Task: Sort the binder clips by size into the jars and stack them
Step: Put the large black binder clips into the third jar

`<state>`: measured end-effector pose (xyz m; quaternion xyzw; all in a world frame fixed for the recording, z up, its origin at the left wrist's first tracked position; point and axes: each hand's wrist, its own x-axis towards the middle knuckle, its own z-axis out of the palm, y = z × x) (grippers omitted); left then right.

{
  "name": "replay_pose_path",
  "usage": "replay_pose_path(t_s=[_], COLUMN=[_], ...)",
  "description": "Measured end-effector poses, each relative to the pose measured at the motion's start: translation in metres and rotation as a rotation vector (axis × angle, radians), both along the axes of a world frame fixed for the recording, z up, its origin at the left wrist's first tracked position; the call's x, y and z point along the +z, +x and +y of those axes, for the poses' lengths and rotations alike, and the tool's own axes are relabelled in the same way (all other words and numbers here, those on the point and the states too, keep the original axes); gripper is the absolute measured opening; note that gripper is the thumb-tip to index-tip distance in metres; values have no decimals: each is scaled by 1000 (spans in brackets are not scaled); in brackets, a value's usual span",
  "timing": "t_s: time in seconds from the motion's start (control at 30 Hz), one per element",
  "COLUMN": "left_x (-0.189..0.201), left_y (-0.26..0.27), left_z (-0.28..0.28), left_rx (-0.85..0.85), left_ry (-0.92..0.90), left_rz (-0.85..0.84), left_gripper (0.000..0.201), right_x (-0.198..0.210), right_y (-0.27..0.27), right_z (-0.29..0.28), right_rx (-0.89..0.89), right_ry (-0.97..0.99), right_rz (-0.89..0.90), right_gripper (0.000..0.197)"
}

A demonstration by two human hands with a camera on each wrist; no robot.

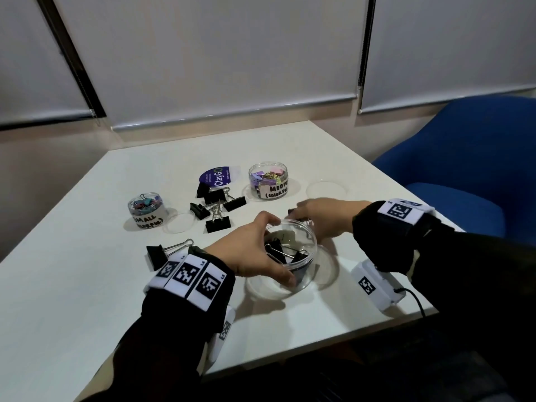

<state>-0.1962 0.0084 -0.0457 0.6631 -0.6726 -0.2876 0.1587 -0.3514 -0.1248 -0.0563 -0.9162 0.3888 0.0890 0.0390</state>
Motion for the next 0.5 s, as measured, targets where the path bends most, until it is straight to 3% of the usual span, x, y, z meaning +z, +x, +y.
replay_pose_path(t_s=[0.1, 0.33, 0.43, 0.5], left_x=[0, 0, -1, -2], left_y=[0, 1, 1, 1], left_z=[0, 0, -1, -2], left_rx=[3, 15, 18, 15], left_ry=[-1, -16, -16, -20], left_rz=[-10, -22, -14, -11], left_gripper=[109, 111, 112, 113], right_x=[3, 8, 22, 45], right_y=[0, -15, -23, -29], right_z=[2, -5, 4, 10], right_rx=[-2, -59, -17, -25], right_ry=[16, 62, -124, -286], right_rz=[33, 113, 75, -28], right_gripper=[49, 43, 28, 29])
